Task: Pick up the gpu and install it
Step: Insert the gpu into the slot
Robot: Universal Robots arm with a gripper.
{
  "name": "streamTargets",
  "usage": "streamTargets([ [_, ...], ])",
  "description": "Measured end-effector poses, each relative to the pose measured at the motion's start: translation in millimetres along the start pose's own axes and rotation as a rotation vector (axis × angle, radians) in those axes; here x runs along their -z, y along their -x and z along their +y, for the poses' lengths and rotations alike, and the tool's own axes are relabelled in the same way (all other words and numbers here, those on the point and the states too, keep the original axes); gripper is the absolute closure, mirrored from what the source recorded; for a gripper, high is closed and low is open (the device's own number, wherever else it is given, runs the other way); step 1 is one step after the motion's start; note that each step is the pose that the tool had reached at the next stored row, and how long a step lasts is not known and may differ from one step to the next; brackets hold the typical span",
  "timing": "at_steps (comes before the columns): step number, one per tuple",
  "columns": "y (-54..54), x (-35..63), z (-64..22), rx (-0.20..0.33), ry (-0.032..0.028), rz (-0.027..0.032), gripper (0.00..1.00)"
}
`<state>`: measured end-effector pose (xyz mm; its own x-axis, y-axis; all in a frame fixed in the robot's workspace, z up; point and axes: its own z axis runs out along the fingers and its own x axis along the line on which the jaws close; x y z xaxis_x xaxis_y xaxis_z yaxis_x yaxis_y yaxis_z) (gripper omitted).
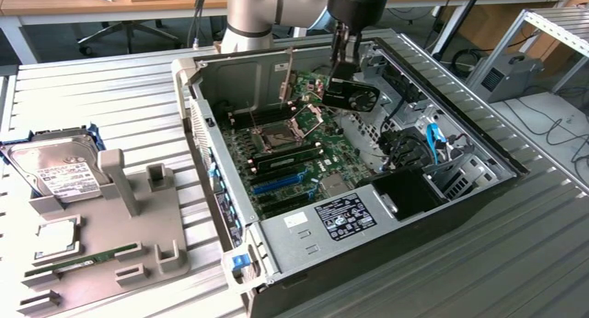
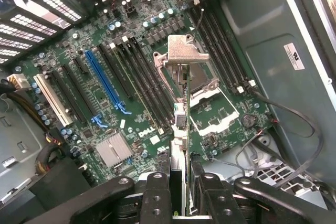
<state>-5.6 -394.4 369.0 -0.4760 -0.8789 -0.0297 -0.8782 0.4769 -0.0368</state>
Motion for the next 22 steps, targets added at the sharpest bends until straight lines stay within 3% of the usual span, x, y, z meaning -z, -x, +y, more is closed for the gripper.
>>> streamTargets([
  [22, 0.2, 0.0, -0.3, 0.103, 0.0031, -0.0038, 0.74],
])
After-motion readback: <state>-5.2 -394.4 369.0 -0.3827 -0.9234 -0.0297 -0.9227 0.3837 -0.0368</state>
